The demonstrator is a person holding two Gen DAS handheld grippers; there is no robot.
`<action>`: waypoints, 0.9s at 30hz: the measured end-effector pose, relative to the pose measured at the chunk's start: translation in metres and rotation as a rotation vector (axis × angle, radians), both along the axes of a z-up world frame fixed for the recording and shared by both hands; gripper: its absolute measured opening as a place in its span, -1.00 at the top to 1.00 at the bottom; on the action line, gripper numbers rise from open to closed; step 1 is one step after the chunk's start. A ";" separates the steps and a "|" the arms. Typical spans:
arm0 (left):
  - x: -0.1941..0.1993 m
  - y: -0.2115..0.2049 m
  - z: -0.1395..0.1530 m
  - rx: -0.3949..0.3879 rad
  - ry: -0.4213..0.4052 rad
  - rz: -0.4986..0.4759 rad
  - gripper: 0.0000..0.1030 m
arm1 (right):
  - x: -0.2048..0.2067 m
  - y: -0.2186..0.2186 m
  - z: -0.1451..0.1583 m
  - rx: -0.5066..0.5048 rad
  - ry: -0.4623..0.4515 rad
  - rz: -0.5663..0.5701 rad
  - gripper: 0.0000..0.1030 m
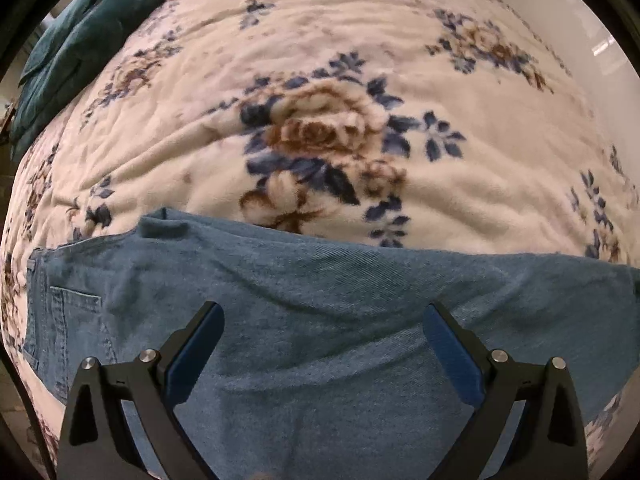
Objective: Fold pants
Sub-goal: 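Grasp the jeans leg hems with the right tool and lift them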
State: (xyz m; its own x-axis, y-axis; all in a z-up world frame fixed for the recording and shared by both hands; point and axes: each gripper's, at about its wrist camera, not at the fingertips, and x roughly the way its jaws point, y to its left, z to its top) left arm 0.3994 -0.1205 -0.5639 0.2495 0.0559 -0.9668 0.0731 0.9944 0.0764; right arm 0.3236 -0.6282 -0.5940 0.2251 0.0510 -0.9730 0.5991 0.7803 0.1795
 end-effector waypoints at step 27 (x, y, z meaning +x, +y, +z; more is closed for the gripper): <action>-0.043 0.031 0.021 -0.070 0.019 0.018 -0.97 | -0.135 0.061 -0.038 0.428 -0.494 -0.470 0.87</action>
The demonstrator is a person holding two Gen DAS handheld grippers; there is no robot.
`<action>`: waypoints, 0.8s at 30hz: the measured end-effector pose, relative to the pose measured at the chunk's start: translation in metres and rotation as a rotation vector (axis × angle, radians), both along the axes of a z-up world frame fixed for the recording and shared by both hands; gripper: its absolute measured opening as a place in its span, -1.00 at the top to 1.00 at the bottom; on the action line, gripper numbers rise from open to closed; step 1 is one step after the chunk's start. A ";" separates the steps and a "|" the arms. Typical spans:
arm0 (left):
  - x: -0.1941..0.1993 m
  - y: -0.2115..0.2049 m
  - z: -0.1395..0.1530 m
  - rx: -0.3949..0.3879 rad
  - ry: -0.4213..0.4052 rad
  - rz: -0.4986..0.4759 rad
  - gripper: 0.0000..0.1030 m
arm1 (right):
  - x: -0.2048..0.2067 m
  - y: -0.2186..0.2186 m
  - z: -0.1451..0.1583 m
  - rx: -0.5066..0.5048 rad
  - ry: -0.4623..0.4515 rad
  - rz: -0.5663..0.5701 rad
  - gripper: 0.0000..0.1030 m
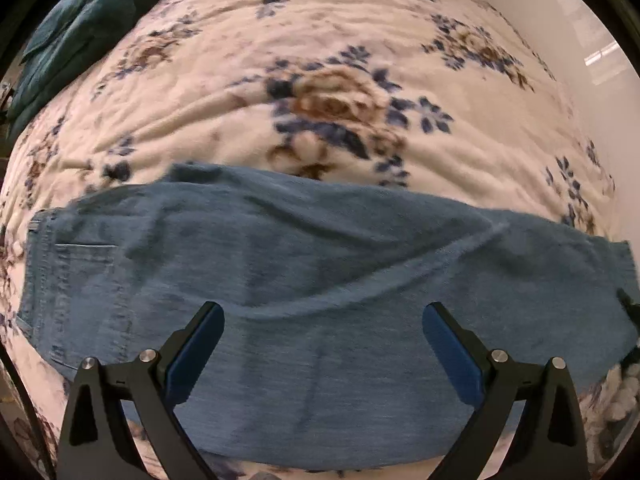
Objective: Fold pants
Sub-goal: 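Grasp the jeans leg hems with the right tool and lift them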
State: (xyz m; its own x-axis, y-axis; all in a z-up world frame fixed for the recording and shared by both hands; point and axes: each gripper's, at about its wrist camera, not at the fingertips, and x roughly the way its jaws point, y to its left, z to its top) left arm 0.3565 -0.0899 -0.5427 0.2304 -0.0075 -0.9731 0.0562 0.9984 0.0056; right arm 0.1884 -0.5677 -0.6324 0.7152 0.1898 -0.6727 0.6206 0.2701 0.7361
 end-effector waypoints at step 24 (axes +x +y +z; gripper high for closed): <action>-0.014 0.287 0.071 0.022 -0.089 0.346 -0.97 | 0.164 0.488 0.122 -0.784 0.168 0.797 0.87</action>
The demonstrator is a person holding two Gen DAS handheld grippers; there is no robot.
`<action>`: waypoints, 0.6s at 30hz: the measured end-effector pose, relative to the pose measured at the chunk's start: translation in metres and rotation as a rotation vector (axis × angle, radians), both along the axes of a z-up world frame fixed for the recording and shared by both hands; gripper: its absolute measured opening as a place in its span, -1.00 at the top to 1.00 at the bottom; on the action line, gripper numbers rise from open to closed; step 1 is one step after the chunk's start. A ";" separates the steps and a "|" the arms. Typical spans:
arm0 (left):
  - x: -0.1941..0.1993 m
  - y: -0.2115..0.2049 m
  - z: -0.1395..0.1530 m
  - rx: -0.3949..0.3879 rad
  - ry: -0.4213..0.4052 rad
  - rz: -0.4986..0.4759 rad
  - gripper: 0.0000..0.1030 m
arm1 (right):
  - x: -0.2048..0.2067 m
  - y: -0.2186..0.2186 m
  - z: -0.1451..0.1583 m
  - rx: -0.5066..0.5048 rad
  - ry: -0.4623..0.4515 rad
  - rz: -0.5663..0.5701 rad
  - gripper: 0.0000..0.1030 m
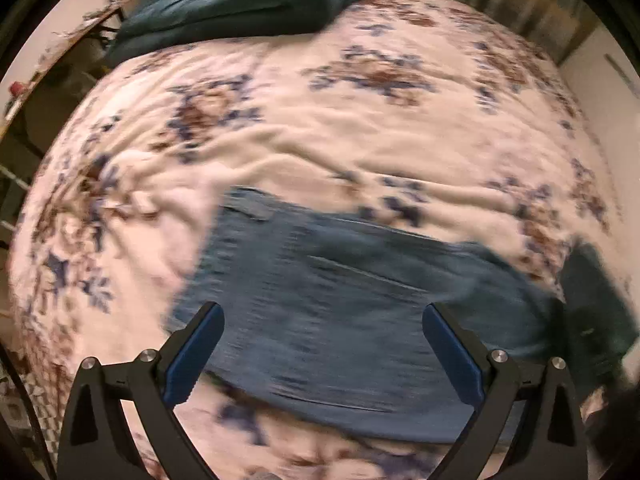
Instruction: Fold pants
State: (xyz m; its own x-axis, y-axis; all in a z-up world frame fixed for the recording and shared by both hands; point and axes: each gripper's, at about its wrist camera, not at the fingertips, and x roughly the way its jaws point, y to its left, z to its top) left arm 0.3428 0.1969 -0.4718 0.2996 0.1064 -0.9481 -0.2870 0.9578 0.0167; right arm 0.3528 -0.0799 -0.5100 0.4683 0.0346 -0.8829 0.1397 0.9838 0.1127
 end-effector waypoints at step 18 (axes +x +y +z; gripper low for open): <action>0.003 0.026 -0.022 -0.271 0.061 0.002 -0.97 | -0.044 0.080 -0.030 0.221 0.195 0.307 -0.92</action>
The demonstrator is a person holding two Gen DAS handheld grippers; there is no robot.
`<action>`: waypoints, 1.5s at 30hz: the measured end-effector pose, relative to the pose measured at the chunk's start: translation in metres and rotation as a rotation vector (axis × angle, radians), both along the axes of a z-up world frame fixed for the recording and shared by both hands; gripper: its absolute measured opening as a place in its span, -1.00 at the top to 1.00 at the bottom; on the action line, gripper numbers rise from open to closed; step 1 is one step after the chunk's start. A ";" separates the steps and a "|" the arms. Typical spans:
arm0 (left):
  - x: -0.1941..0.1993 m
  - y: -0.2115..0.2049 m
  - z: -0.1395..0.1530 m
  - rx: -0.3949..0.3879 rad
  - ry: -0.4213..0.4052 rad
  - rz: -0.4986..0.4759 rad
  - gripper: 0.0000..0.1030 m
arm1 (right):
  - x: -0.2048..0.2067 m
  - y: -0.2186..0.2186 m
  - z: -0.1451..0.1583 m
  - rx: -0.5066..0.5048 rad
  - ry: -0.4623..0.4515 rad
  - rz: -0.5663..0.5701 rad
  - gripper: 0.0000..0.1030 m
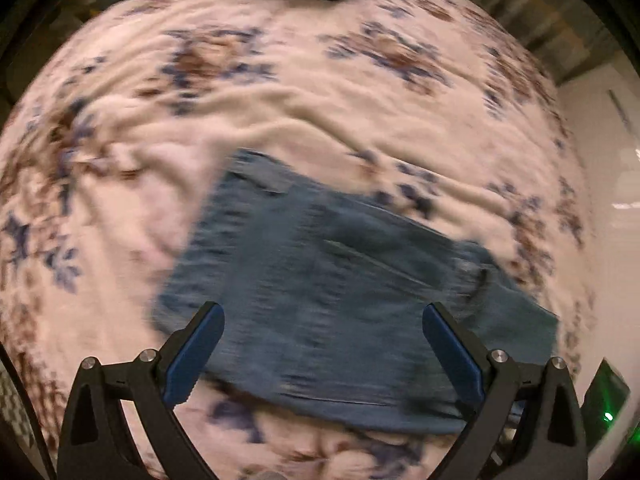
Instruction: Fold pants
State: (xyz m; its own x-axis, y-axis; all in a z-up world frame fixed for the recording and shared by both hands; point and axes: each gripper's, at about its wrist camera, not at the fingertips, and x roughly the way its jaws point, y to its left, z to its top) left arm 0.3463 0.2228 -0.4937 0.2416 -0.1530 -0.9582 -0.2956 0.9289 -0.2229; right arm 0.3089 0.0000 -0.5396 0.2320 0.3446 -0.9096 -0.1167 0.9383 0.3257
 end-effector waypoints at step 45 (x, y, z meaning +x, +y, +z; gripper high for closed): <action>-0.011 -0.126 -0.052 -0.199 0.155 -0.270 0.73 | -0.094 -0.255 -0.078 0.294 0.464 -0.787 -0.11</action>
